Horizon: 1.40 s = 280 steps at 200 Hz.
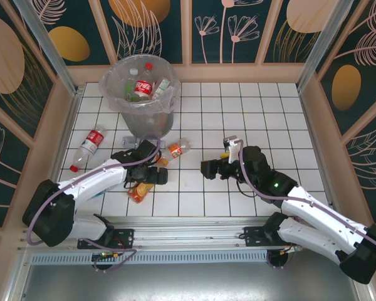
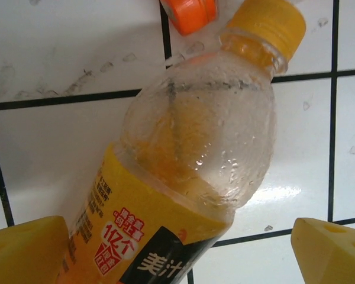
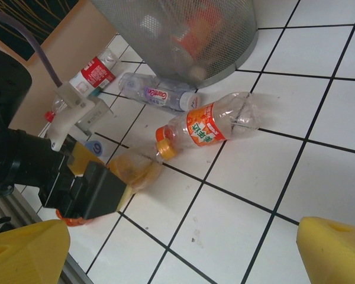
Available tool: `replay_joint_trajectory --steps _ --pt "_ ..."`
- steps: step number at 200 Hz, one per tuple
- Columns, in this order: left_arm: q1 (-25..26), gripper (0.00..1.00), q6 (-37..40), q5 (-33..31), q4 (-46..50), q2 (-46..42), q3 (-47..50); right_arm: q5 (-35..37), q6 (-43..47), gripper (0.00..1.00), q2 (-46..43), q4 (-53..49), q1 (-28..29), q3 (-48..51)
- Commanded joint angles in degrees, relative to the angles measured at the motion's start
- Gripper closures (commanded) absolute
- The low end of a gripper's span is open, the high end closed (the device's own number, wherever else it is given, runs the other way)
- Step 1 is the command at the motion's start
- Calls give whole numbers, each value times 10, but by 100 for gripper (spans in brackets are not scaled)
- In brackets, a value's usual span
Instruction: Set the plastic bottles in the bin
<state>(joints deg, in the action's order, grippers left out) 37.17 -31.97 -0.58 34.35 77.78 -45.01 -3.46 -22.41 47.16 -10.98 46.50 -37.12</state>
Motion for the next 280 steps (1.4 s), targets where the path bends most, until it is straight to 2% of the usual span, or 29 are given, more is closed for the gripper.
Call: replay_joint_trajectory --steps 1,81,135,153,201,217,243,280 --pt "21 5 -2 -10 23 8 12 3 10 1 1 -1 4 -1" --pt "78 20 -35 -34 50 21 35 0 2 1 -7 -1 4 6" --pt "85 41 -51 -27 34 20 30 20 -19 1 -24 -11 4 14" --pt "88 43 -49 -4 13 2 24 38 -56 2 -24 -12 4 14" --pt "89 48 -47 124 -106 -83 19 46 -127 3 -28 26 4 22" --pt "89 48 -46 136 -117 -93 2 46 -120 3 -32 26 4 19" --pt "89 49 -33 152 -136 -87 -25 6 -74 3 -57 22 4 14" --pt "89 52 -15 151 -173 -48 -93 20 -22 2 -88 -18 4 -16"
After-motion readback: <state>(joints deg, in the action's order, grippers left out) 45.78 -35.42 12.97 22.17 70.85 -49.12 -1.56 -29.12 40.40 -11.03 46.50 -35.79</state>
